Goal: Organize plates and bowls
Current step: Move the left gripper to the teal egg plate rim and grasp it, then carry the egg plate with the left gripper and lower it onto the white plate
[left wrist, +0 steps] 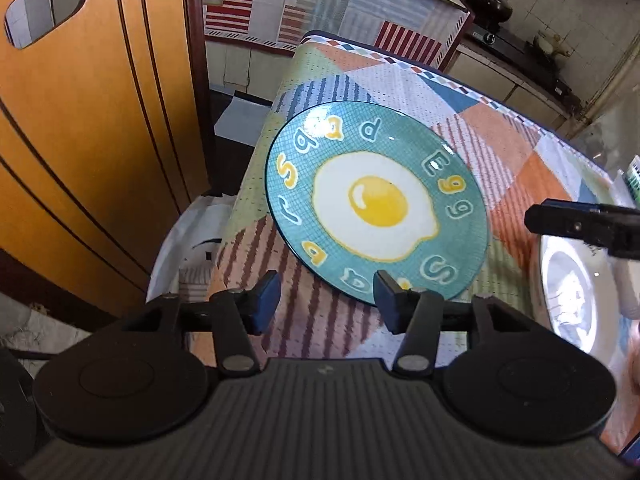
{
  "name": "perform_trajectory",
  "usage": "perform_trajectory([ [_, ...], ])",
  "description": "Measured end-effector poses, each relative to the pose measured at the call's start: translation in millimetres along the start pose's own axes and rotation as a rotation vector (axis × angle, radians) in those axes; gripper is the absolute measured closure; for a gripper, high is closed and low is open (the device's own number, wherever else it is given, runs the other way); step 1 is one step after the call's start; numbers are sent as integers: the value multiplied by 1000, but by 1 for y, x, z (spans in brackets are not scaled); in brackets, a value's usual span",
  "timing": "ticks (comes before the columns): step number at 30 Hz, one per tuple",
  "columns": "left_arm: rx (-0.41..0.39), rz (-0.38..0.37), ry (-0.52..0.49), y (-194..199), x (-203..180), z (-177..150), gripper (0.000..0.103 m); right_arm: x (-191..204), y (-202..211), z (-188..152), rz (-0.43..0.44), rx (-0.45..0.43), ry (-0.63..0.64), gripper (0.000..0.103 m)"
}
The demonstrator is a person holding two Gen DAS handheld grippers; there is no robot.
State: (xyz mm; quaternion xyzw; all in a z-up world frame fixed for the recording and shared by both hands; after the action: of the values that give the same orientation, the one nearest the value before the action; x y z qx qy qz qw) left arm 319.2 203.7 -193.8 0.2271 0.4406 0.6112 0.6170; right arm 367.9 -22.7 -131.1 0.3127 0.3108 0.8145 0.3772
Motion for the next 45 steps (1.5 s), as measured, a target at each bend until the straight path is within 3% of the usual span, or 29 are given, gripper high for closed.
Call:
perform_trajectory([
  [3,17,12,-12,-14,3,4,50,-10,-19,5,12,38,-23,36],
  [7,-18,52,-12,-29,8,13,52,-13,-49,15,-4,123,78,37],
  [9,-15,51,3,-35,9,15,58,-18,-58,22,-26,95,82,37],
  [11,-6,36,33,-39,10,15,65,-23,-71,22,22,150,58,37],
  [13,-10,29,29,-38,9,14,65,-25,-78,20,28,162,52,38],
  [14,-6,4,32,-39,8,14,65,-25,-80,18,34,165,51,41],
  [16,-2,-27,61,-39,8,14,65,-25,-86,15,84,182,32,63],
  [19,-12,-5,79,-41,8,16,68,-22,-93,11,104,193,26,65],
  [21,-25,11,104,-42,11,17,76,-23,-95,13,109,195,29,67],
  [22,-29,3,129,-42,13,17,77,-26,-97,15,85,189,17,81],
  [23,-36,-6,163,-41,16,16,78,-30,-99,18,69,175,-4,85],
  [25,-43,-1,202,-41,19,15,83,-36,-101,21,85,174,-64,85],
  [30,-16,35,178,-39,18,18,83,-31,-95,18,70,188,-76,83],
  [35,-26,42,122,-22,13,21,81,-14,-73,18,42,156,15,84],
  [45,-94,37,33,34,-16,15,80,-1,-7,11,61,75,62,83],
])
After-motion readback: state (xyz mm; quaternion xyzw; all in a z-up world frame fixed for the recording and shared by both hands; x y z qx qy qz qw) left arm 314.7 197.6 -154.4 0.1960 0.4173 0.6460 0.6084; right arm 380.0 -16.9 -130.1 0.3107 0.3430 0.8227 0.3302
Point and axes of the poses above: each gripper's, at about its wrist camera, not at the fingertips, and y roughly against the way its jaws point, x to its left, z to its top, the point moved 6 cm from there along -y, roughly the way its jaws point, and after that the axes turned 2 degrees about -z, right-handed, at the moved point
